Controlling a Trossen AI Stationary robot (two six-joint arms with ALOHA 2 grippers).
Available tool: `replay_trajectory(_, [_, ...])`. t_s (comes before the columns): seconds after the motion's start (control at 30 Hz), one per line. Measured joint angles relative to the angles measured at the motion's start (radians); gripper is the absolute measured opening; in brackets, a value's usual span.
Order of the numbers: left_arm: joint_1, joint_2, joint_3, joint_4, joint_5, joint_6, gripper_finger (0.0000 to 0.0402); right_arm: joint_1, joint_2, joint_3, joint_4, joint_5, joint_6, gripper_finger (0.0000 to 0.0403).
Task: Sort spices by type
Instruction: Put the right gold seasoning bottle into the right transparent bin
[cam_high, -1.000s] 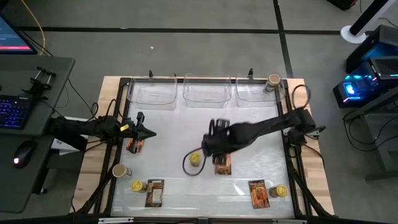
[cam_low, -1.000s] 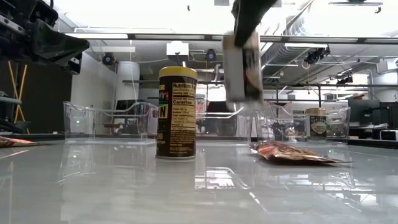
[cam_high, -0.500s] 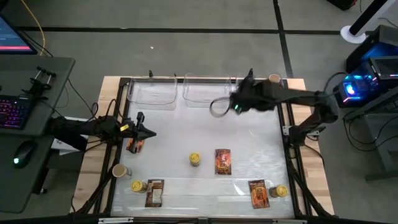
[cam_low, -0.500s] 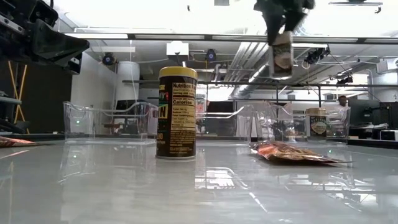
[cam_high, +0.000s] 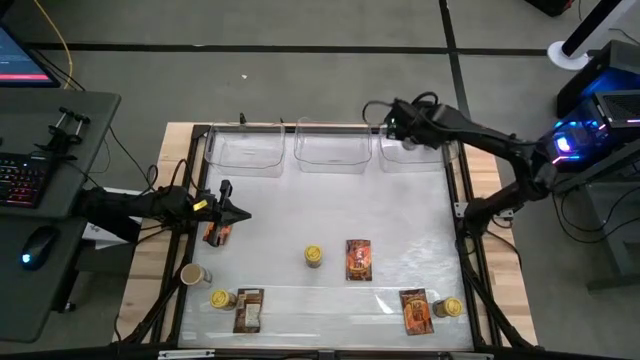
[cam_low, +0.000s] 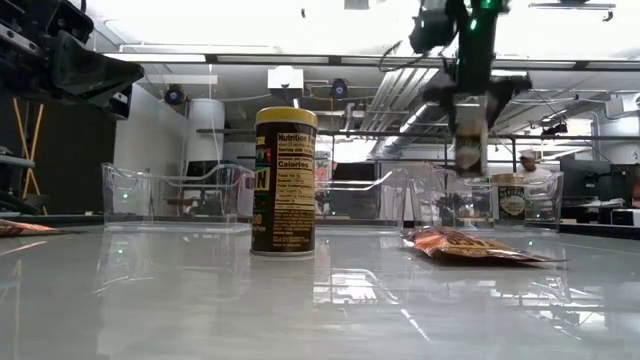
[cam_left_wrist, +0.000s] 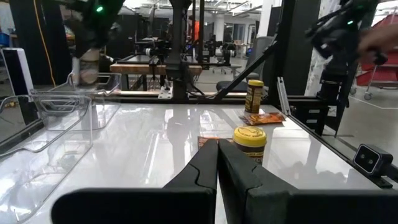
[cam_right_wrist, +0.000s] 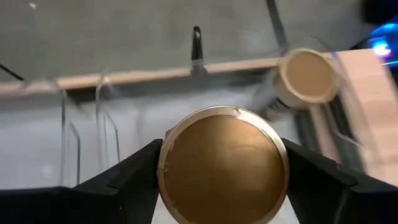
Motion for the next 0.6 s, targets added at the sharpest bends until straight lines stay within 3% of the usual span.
replay_trajectory(0.3, [0.000,0.000,0.000,0.000,0.000,0.000,0.0001,-0.240,0.001,-0.156,0.233,-0.158,-0.207,0.0276])
replay_trajectory(0.6, [0.000,0.000,0.000,0.000,0.000,0.000,0.0001,-0.312,0.006,-0.168,0.327,-0.235,-0.348,0.0276])
